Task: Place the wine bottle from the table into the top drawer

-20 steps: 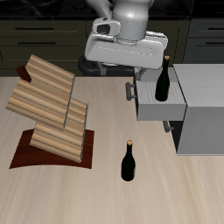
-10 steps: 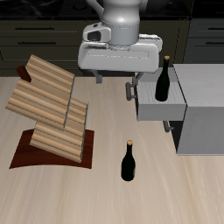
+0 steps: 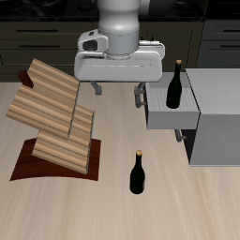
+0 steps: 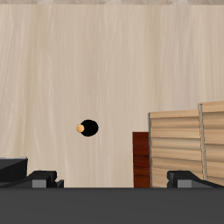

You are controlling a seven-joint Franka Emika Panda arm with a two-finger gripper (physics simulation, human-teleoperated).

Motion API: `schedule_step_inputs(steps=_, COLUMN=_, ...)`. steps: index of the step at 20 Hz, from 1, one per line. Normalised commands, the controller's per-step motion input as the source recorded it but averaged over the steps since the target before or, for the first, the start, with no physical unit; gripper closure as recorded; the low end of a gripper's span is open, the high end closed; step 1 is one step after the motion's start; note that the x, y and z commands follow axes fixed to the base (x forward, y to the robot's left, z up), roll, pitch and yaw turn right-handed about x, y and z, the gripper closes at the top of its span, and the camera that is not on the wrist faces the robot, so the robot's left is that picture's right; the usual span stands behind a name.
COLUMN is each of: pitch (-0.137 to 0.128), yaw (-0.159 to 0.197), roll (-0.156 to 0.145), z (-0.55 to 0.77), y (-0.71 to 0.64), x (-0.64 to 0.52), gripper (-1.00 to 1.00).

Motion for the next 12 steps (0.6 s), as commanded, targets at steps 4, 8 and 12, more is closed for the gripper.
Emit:
schedule_step_inputs(steps=4, pitch=0.015, yaw=0.009, roll=0.003, z=-0.11, y=0.09, x=0.03, gripper=-1.00)
schedule_step_inputs(steps=8, pitch=0.022, yaw=-0.047, roll=0.001, z=-0.22, y=0.09, x=0.12, gripper=-1.00)
schedule_step_inputs(steps=12, pitch=0.004, yaw=-0.027, roll=-0.019, z=-0.26, y=0.14, x=0.11, gripper=-1.00)
